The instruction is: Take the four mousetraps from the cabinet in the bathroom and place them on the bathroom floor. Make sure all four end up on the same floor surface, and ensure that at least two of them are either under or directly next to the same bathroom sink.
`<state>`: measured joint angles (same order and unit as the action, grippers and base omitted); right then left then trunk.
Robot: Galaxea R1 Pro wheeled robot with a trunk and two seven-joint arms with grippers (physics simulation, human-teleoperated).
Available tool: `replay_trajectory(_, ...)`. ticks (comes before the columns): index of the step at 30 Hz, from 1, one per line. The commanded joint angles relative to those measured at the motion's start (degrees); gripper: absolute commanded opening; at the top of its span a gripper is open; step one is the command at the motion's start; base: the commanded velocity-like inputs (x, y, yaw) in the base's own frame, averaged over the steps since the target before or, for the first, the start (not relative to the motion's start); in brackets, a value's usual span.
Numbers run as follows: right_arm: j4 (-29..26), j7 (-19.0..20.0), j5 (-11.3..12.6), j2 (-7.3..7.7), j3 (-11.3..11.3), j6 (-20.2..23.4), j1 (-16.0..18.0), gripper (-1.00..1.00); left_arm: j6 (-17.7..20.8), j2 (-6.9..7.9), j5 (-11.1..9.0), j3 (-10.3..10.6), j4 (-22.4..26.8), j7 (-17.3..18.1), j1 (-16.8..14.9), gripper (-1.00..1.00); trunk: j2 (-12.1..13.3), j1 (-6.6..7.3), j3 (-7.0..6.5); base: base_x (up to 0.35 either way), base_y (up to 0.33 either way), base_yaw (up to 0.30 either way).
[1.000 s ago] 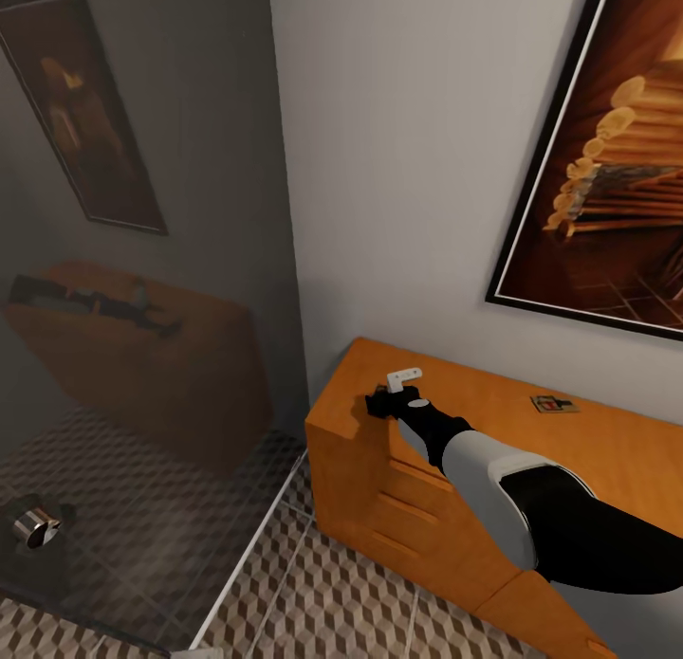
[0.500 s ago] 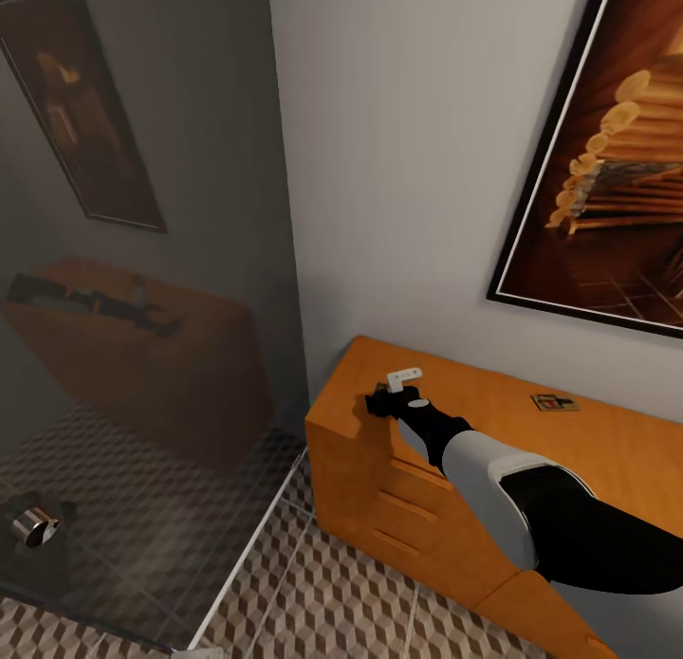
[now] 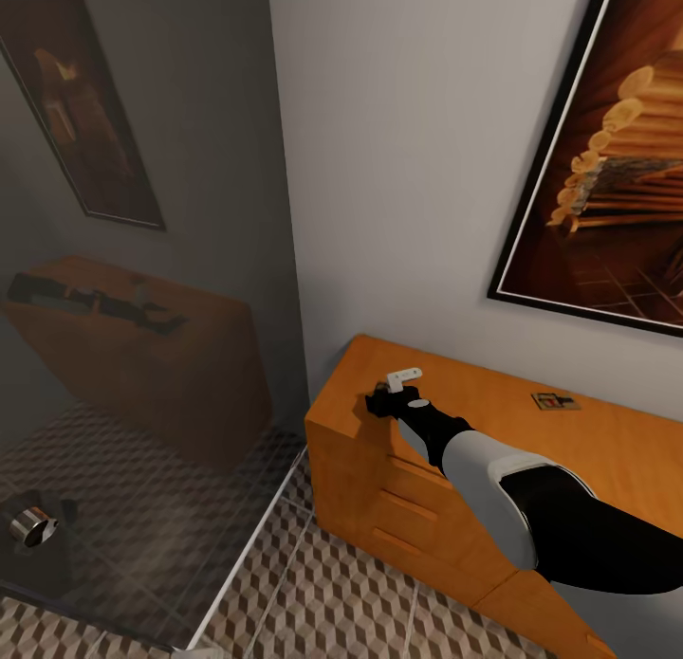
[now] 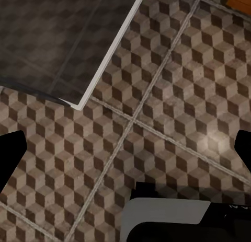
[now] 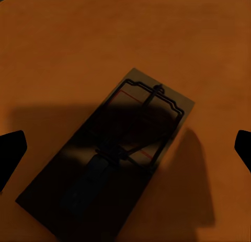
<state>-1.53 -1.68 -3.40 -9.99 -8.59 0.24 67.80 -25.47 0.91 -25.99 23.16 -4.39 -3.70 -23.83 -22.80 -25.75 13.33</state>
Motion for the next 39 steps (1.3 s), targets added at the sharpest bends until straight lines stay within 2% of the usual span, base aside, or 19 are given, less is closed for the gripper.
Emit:
replay_trajectory(1, 0.03, -0.19, -0.36, -0.01, -0.23, 0.03, 0.06, 1.0, -0.28, -0.04, -0.2, 0.48, -0.18, -0.13, -0.08, 1.0, -0.12, -0.03, 0.18, 0.0, 0.0, 0.0)
replay_trajectory(13, 0.03, -0.17, -0.33, -0.01, -0.26, 0.03, 0.06, 1.0, -0.28, -0.04, -0.2, 0.48, -0.18, -0.13, -0.08, 1.0, -0.12, -0.03, 0.97, 0.0, 0.0, 0.0)
replay_trajectory(39, 0.03, -0.17, -0.29, -0.01, -0.28, 0.03, 0.06, 1.0, -0.28, -0.04, -0.2, 0.48, -0.18, -0.14, -0.08, 1.0, -0.12, -0.03, 1.25, 0.0, 0.0, 0.0)
